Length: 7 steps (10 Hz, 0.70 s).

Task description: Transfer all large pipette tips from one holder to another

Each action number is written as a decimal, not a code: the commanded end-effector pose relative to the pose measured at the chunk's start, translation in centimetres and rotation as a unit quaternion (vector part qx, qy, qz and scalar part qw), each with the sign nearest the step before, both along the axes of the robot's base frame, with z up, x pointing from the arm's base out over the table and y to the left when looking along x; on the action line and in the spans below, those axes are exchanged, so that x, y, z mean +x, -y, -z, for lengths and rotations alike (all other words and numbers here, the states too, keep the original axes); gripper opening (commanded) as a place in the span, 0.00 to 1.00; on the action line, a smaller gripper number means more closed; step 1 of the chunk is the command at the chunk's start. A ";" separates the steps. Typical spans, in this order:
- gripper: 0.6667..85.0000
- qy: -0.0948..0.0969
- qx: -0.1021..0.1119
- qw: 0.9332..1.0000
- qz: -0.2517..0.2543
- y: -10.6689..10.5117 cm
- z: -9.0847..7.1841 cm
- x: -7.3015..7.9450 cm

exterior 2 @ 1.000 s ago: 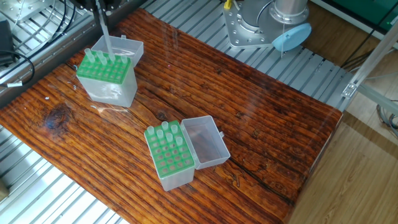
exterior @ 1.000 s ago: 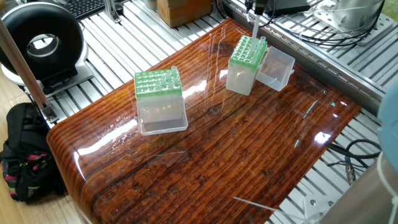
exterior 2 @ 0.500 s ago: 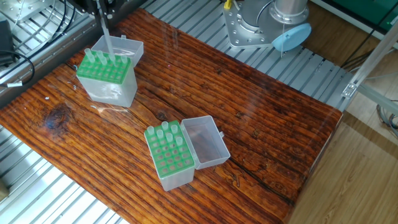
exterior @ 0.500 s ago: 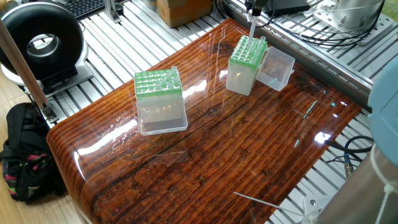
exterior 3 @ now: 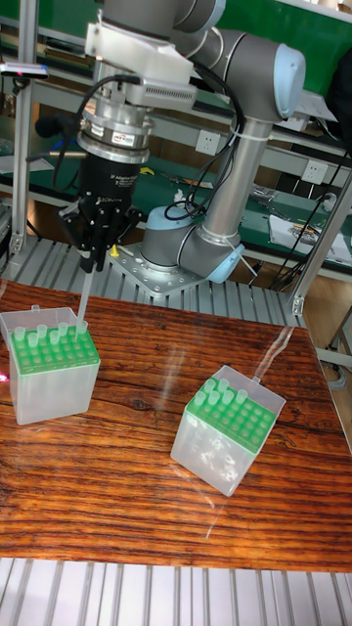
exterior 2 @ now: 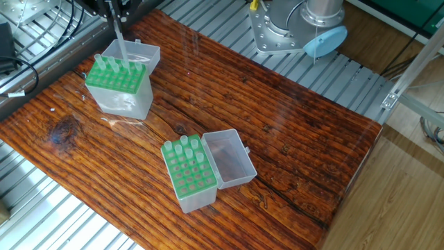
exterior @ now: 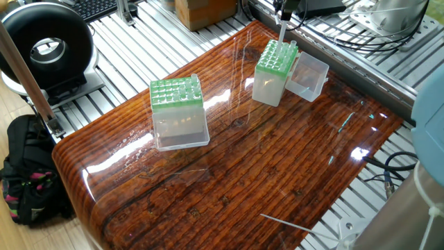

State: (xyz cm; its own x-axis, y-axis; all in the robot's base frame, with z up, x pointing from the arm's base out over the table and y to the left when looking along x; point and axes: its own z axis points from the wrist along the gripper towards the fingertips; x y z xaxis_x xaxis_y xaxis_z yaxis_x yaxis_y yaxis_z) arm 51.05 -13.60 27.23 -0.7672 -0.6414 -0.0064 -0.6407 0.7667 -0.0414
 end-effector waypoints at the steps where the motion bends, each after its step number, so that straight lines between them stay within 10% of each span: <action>1: 0.03 0.001 0.003 1.000 0.001 -0.1 0.0 0.0; 7: 0.05 -0.001 -0.002 1.000 0.001 0.1 0.5 0.2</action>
State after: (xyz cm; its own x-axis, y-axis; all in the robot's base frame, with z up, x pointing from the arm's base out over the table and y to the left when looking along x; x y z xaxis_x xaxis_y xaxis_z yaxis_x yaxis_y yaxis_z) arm 51.18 -13.78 26.77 -0.7678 -0.6407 -0.0002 -0.6401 0.7670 -0.0454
